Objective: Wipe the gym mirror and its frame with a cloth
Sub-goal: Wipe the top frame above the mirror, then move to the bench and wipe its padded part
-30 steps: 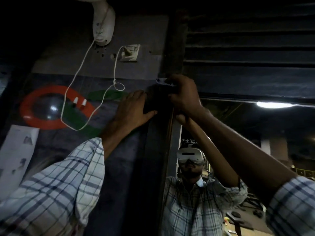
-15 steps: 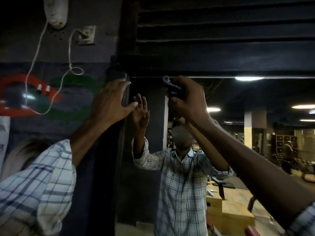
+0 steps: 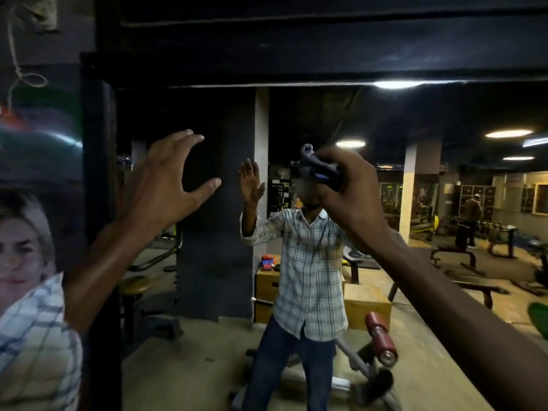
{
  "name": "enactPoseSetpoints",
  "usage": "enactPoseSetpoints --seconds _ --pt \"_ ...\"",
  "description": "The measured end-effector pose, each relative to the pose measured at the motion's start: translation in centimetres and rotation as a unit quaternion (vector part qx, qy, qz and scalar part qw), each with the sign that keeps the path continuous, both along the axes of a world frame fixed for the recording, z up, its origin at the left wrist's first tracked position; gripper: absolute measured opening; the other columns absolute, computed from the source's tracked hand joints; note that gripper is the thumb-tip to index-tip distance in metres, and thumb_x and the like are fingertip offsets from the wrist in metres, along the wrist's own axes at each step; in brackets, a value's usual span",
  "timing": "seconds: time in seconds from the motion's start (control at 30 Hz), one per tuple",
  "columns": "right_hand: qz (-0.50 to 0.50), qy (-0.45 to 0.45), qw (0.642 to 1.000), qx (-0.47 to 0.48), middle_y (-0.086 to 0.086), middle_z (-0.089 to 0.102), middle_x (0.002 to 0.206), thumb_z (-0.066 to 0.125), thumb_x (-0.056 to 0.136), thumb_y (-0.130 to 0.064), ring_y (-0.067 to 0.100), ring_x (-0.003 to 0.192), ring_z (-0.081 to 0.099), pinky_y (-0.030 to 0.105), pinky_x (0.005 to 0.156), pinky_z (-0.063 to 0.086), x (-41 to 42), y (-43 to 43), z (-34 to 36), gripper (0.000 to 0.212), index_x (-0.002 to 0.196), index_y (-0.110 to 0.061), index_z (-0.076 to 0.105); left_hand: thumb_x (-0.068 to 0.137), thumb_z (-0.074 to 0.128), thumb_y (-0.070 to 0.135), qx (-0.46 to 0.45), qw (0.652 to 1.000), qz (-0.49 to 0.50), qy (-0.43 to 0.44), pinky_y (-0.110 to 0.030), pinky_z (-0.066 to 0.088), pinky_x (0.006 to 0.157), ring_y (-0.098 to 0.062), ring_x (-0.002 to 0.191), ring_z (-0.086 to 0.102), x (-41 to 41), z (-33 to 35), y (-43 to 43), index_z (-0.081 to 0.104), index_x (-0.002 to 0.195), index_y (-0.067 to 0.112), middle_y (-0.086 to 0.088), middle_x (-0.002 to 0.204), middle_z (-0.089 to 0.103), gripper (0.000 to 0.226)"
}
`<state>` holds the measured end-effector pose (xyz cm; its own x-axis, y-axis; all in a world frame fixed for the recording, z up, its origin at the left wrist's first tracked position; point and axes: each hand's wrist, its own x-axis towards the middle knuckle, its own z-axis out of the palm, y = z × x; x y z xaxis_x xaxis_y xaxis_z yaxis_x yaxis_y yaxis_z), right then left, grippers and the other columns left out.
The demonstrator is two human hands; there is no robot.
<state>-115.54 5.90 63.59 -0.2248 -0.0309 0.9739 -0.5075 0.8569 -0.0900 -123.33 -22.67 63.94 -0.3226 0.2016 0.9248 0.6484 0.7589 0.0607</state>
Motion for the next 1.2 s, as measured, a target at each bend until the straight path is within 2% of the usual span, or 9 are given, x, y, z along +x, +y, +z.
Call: enactPoseSetpoints --seconds 0.2,0.37,0.47,0.6,0.73,0.87,1.0,1.1,1.2 --pt "-0.023 -0.018 0.999 -0.02 -0.01 0.061 0.101 0.068 0.078 -0.017 0.007 0.09 0.058 0.037 0.077 0.055 6.4 6.4 -3.6 0.031 0.109 -0.02 0.067 0.089 0.072 0.052 -0.041 0.999 0.011 -0.031 -0.053 0.03 0.12 -0.027 0.15 0.035 6.7 -2.4 5.0 0.038 0.157 0.021 -0.004 0.165 0.035 0.082" --pt "-0.013 -0.019 0.999 -0.039 -0.006 0.064 0.099 0.07 0.077 -0.018 0.012 0.091 0.059 0.043 0.077 0.054 9.3 8.0 -5.7 0.031 0.108 -0.019 0.069 0.089 0.07 0.055 -0.045 0.998 0.033 -0.033 -0.051 0.033 0.118 -0.025 0.149 0.036 11.8 -4.0 5.2 0.038 0.156 0.023 -0.002 0.164 0.036 0.081" --pt "0.019 -0.019 0.999 -0.042 -0.005 0.066 0.097 0.073 0.082 -0.018 0.011 0.088 0.058 0.036 0.074 0.052 10.7 6.7 -6.7 0.025 0.106 -0.018 0.07 0.088 0.071 0.054 -0.045 0.997 0.062 -0.032 -0.05 0.033 0.117 -0.025 0.148 0.037 15.6 -5.0 4.0 0.04 0.155 0.022 -0.003 0.163 0.038 0.081" --pt "0.093 -0.029 0.995 -0.036 -0.008 0.065 0.095 0.07 0.085 -0.028 0.009 0.087 0.06 0.028 0.074 0.05 13.0 2.9 -8.2 0.019 0.101 -0.019 0.07 0.088 0.072 0.057 -0.041 0.992 0.114 -0.046 -0.05 0.034 0.116 -0.026 0.147 0.039 22.1 -7.1 0.9 0.039 0.155 0.022 -0.002 0.163 0.038 0.083" --pt "0.177 -0.071 0.981 -0.018 -0.004 0.067 0.098 0.072 0.08 -0.02 0.011 0.089 0.061 0.032 0.074 0.051 15.8 -2.6 -10.2 0.022 0.102 -0.019 0.07 0.083 0.058 0.067 -0.036 0.98 0.19 -0.053 -0.049 0.039 0.112 -0.032 0.139 0.047 30.5 -9.7 -3.7 0.045 0.151 0.017 -0.009 0.155 0.048 0.085" --pt "0.302 -0.112 0.947 -0.001 -0.009 0.064 0.099 0.066 0.081 -0.028 0.008 0.089 0.061 0.022 0.075 0.049 20.2 -9.6 -12.6 0.026 0.105 -0.018 0.071 0.084 0.065 0.06 -0.017 0.956 0.282 -0.075 -0.042 0.04 0.112 -0.03 0.137 0.05 40.9 -12.9 -8.2 0.05 0.147 0.016 -0.009 0.151 0.052 0.079" --pt "0.424 -0.172 0.889 0.003 -0.004 0.069 0.099 0.075 0.084 -0.025 0.018 0.091 0.067 0.044 0.077 0.055 25.2 -17.7 -16.0 0.021 0.104 -0.02 0.071 0.086 0.065 0.061 0.016 0.913 0.389 -0.123 -0.044 0.043 0.11 -0.029 0.137 0.049 53.5 -16.1 -11.8 0.046 0.149 0.02 -0.007 0.154 0.049 0.078" --pt "0.509 -0.185 0.84 0.017 -0.001 0.071 0.096 0.076 0.09 -0.027 0.018 0.089 0.068 0.041 0.076 0.055 31.1 -23.8 -18.6 0.014 0.1 -0.018 0.071 0.087 0.063 0.063 0.04 0.865 0.479 -0.145 -0.045 0.042 0.111 -0.029 0.139 0.048 63.8 -18.6 -13.7 0.049 0.149 0.017 -0.007 0.154 0.05 0.078" --pt "0.582 -0.216 0.783 0.036 0.001 0.071 0.094 0.077 0.09 -0.032 0.017 0.087 0.068 0.039 0.075 0.054 38.0 -28.7 -21.3 0.017 0.097 -0.018 0.07 0.086 0.066 0.059 0.079 0.812 0.552 -0.174 -0.045 0.042 0.112 -0.028 0.14 0.048 74.4 -21.3 -13.6 0.049 0.149 0.017 -0.006 0.153 0.05 0.078"
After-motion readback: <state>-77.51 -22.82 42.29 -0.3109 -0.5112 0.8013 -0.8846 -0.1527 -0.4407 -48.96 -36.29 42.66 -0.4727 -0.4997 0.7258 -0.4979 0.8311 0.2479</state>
